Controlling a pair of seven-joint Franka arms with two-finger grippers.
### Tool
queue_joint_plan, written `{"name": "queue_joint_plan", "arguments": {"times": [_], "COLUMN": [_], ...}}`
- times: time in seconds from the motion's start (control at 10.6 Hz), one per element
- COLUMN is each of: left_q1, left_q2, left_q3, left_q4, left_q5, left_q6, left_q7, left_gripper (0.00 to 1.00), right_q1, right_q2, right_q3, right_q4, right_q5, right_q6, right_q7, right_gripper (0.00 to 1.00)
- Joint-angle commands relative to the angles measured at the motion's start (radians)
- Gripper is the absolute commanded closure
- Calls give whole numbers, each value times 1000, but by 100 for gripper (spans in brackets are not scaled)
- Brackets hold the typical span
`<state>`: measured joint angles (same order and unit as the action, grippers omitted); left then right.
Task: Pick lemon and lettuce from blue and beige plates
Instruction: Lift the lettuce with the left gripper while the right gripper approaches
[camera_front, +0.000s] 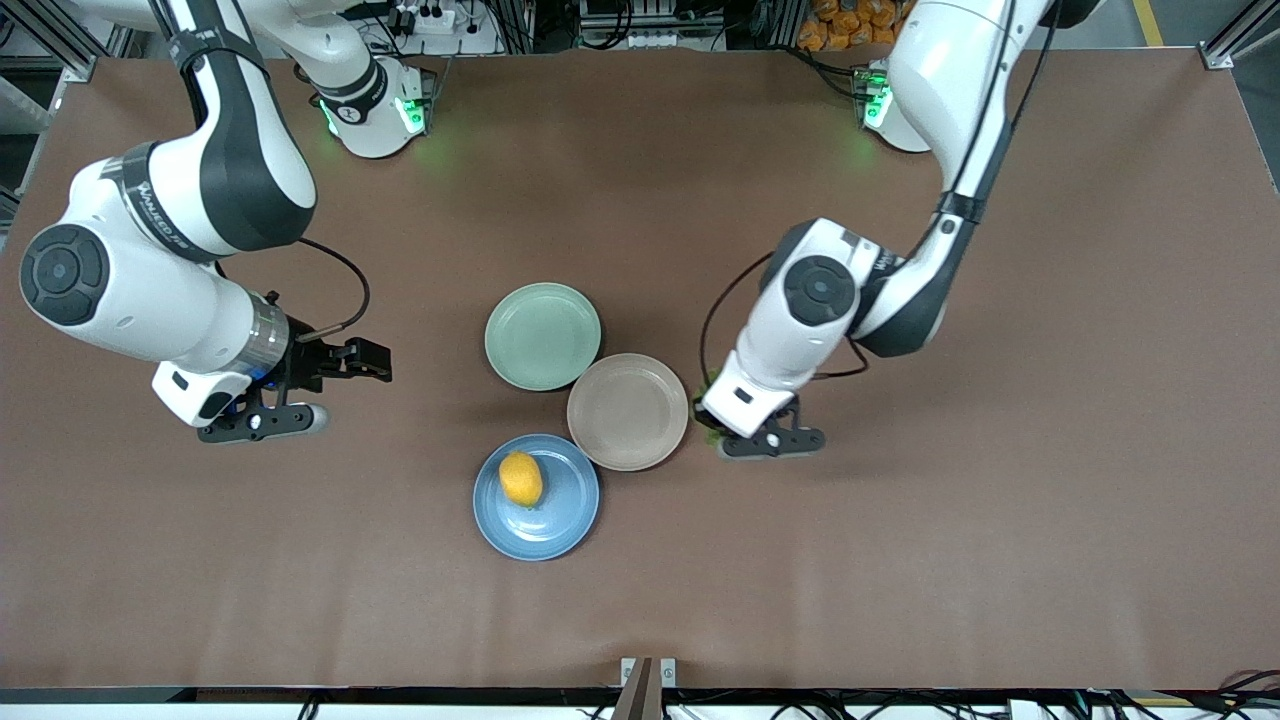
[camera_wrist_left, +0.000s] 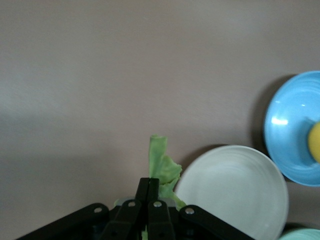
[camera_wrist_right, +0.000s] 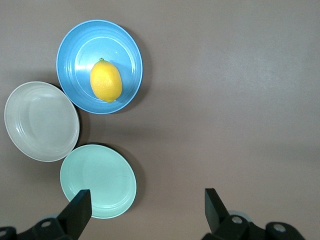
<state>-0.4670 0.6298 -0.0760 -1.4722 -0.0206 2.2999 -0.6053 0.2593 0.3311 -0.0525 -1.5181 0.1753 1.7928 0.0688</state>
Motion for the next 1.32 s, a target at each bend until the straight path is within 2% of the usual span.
{"name": "queue_joint_plan", "arguments": {"times": [0.0,0.38,0.66,0.94,1.23], "left_q1": [74,194,290,389,461], "left_q2": [-38,-52,-42,4,59], "left_q3": [-4,-1,-1,1,-1], "left_q4": [-30,-31,-31,-25,-25], "left_q5": [22,25,79,82,82], "left_q6": [-48,-138,-171,-168,-143], "left_q7": [99,304,447,608,732], "left_gripper": [100,100,100,100,100], "right_q1": [5,20,40,49,67], "right_q2": [17,23,35,69,144], "right_q3": [-4,-4,-6,-4,-6], "right_q4": [6,6,6,6,6], "right_q5": [23,21,21,33,69], "right_q6": [11,36,52,134,241], "right_q7": [6,6,8,23,55], "right_gripper": [0,0,0,0,0]}}
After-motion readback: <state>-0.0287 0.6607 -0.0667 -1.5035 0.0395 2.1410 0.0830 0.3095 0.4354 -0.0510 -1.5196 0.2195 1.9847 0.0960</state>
